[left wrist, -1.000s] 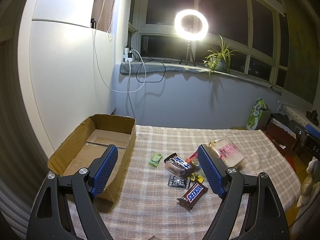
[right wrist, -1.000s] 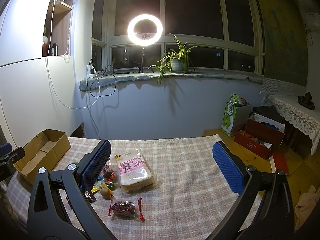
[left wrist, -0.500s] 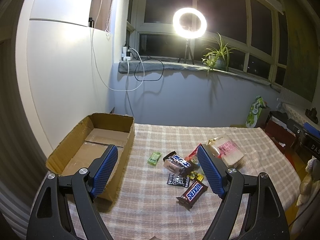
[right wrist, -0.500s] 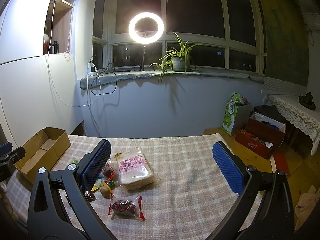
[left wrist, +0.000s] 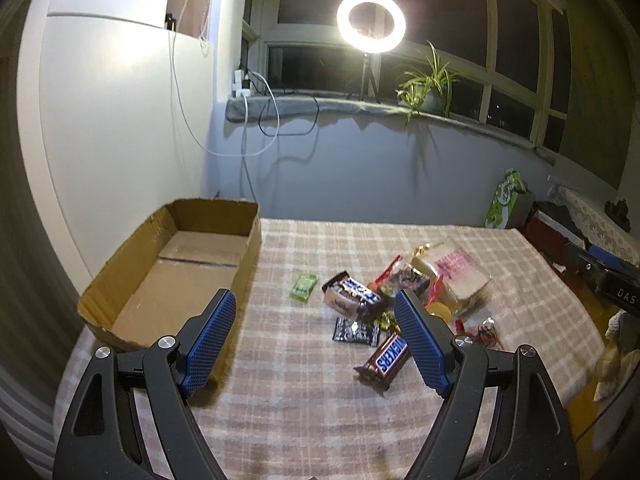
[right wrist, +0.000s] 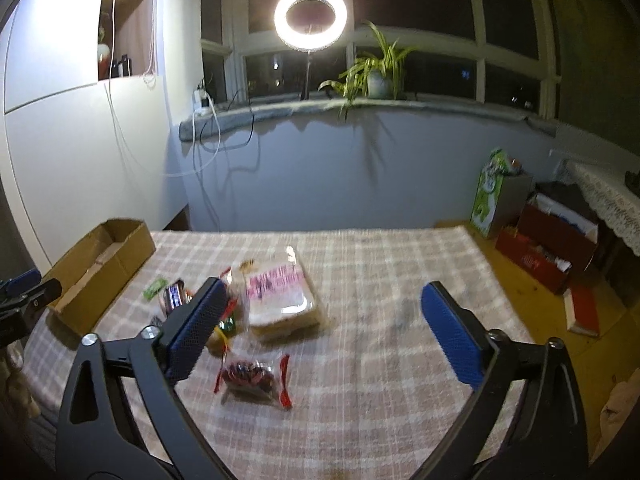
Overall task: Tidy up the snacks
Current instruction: 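Grasp the Snickers bar with the left tool while the right tool grasps the bagged treat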
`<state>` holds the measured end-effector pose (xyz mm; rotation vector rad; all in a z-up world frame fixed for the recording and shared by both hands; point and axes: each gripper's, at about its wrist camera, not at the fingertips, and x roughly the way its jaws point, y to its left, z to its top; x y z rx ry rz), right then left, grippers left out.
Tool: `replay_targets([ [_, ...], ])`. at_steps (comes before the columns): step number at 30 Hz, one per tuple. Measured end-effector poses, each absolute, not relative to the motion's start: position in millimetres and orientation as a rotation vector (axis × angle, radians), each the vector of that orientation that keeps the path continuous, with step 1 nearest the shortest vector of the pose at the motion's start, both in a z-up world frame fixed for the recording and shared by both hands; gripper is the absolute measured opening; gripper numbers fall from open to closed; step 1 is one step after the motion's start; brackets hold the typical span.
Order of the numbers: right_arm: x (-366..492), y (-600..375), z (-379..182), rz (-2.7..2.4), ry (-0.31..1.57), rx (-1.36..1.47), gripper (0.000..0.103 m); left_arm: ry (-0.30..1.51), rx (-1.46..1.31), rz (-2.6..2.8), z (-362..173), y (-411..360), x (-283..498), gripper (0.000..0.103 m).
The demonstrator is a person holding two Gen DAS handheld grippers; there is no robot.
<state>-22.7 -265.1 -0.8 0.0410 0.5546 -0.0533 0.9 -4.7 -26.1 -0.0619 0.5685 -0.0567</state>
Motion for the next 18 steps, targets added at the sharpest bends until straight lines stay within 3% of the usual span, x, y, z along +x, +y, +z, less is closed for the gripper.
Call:
replay_targets([
  [5, -20, -269, -18, 0.001, 0.623, 0.062, 0.09, 0.617, -0.084, -0.104, -37, -7, 5, 0.074],
  [18, 1, -236, -69, 0.172, 0.812, 0.069, 0.089, 0.775, -0.058, -0.283, -80, -39, 28, 0.063],
])
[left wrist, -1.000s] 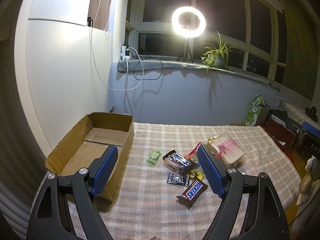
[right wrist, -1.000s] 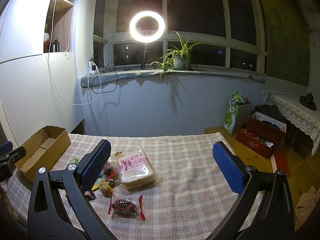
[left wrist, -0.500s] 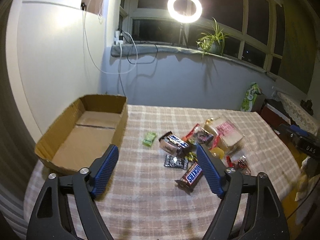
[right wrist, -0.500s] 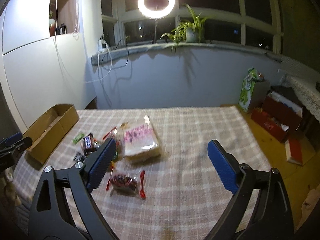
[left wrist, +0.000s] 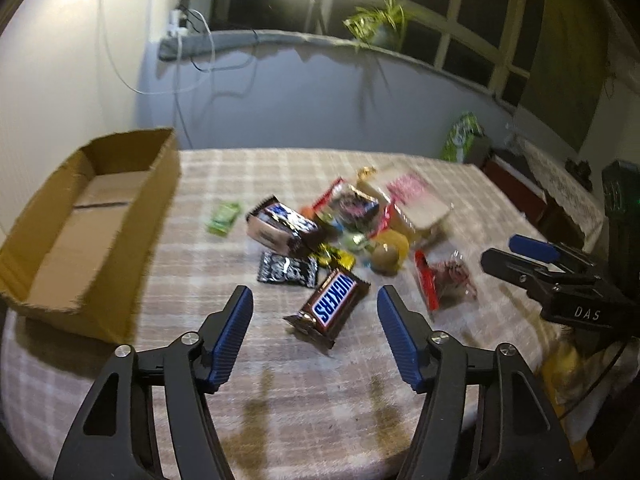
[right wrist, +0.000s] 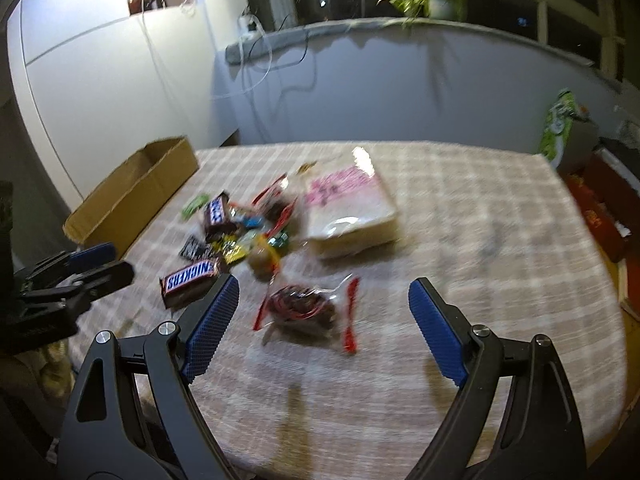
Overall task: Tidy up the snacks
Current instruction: 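Grasp the Snickers bar with the left tool while the right tool grasps the bagged treat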
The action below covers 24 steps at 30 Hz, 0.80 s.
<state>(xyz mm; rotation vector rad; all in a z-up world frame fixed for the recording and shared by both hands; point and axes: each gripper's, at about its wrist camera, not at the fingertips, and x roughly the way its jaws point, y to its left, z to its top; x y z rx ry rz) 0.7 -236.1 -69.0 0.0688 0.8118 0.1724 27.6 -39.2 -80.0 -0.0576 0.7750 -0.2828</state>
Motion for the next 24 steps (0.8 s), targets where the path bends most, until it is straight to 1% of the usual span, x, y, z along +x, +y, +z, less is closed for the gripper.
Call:
replay_targets([
  [6, 14, -222, -90, 0.188, 0.87, 0.05, 0.09, 0.808, 0.014, -0.327, -91, -50, 43, 0.062],
  [9, 20, -218, -96, 0.187, 0.892, 0.035, 0.092, 0.833, 0.019, -0.342, -98, -51, 52, 0.061],
  [12, 26, -216, -102, 0.173, 0.912, 0.023, 0.092, 0.859, 0.025, -0.357, -103, -53, 58, 0.057],
  [16, 34, -213, -109, 0.171, 0.935, 0.019, 0.092, 0.887, 0.036, -0.375, -110, -57, 65, 0.057],
  [18, 37, -213, -111, 0.171, 0.942, 0.017, 0.092, 0.902, 0.033, -0.375, -113, -58, 69, 0.054],
  [20, 39, -213, -113, 0.168, 0.947, 0.015, 0.092, 0.915, 0.031, -0.376, -116, -57, 71, 0.048],
  [24, 42, -213, -117, 0.168, 0.957, 0.016, 0.092, 0.929, 0.04, -0.385, -119, -60, 73, 0.043],
])
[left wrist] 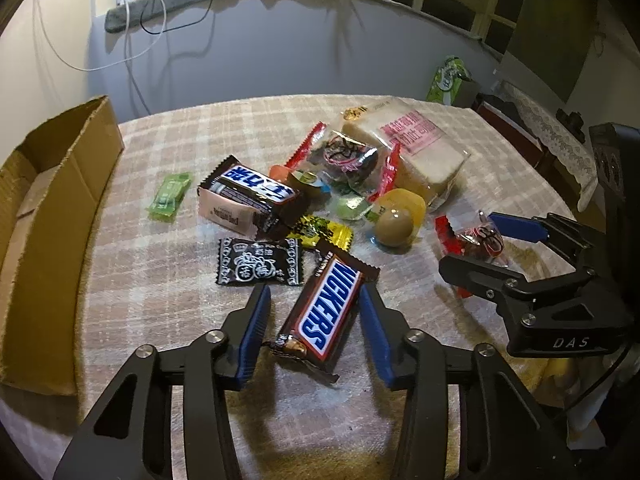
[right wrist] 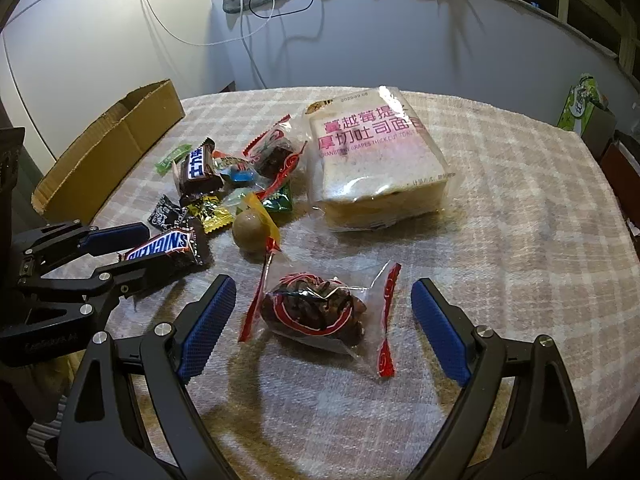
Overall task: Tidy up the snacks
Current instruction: 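Grasp the Snickers bar with the left tool while the right tool grasps the bagged treat, then carry the Snickers bar and bagged treat over the cardboard box with both tools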
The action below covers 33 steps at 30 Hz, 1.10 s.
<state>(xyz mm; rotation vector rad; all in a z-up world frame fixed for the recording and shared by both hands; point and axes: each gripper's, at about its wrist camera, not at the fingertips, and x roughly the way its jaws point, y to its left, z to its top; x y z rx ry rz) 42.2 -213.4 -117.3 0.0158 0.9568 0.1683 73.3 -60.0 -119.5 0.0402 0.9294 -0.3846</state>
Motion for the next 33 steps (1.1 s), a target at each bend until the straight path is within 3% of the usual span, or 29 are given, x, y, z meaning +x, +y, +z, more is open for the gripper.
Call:
replay_targets([
  [3, 43, -213, -119, 0.175, 0.963, 0.022, 0.091, 0.935, 0.062, -0.395, -122, -64, 73, 0.034],
  [5, 44, -212, -121, 0.176, 0.97, 0.022, 0.085, 0.937, 0.072, -0.397, -123, -66, 73, 0.029],
  [7, 46, -210, -124, 0.168, 0.973, 0.017, 0.077, 0.933, 0.076, -0.396, -123, -67, 73, 0.029],
  [16, 43, -216, -121, 0.169, 0.969, 0.042, 0.059, 0.917, 0.036, -0.385, -121, -62, 71, 0.028],
  [33, 28, -206, -75, 0.203, 0.864, 0.032, 0.058, 0.801, -0.071, -0.307, -82, -24, 52, 0.028],
])
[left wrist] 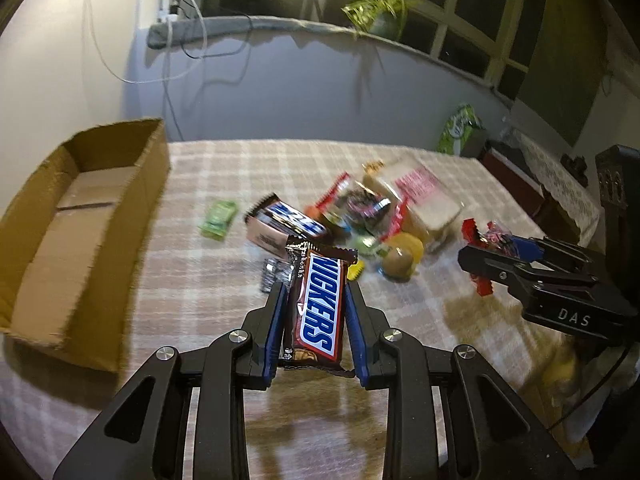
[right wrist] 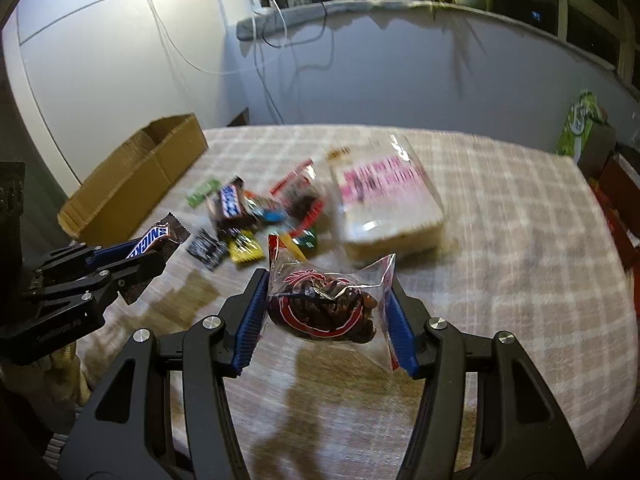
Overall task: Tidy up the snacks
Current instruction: 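Carry the Snickers bar and bagged treat over the cardboard box with both tools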
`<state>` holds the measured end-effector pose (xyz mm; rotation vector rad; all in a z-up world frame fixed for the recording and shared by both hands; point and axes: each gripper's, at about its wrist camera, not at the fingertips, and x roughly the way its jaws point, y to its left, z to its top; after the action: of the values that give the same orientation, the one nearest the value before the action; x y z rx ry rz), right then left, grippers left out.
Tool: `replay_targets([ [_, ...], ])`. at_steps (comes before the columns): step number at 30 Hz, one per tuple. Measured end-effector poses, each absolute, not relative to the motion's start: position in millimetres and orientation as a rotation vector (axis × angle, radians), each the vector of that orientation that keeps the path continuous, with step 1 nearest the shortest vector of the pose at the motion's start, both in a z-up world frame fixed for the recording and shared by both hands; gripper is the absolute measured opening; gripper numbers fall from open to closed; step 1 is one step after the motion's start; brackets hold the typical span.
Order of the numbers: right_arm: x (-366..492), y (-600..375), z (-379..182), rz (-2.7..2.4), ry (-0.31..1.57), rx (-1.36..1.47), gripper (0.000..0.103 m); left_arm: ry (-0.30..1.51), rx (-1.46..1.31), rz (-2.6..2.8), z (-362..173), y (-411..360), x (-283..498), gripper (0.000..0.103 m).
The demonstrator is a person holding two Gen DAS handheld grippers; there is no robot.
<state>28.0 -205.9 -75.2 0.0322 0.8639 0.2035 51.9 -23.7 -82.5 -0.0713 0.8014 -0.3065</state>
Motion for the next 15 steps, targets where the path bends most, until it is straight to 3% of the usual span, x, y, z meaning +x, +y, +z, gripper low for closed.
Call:
replay_targets([
  [15, 47, -147, -36, 0.326, 0.772, -0.041, 0.058, 0.701, -0.121, -0.166, -53, 38, 43, 0.028],
])
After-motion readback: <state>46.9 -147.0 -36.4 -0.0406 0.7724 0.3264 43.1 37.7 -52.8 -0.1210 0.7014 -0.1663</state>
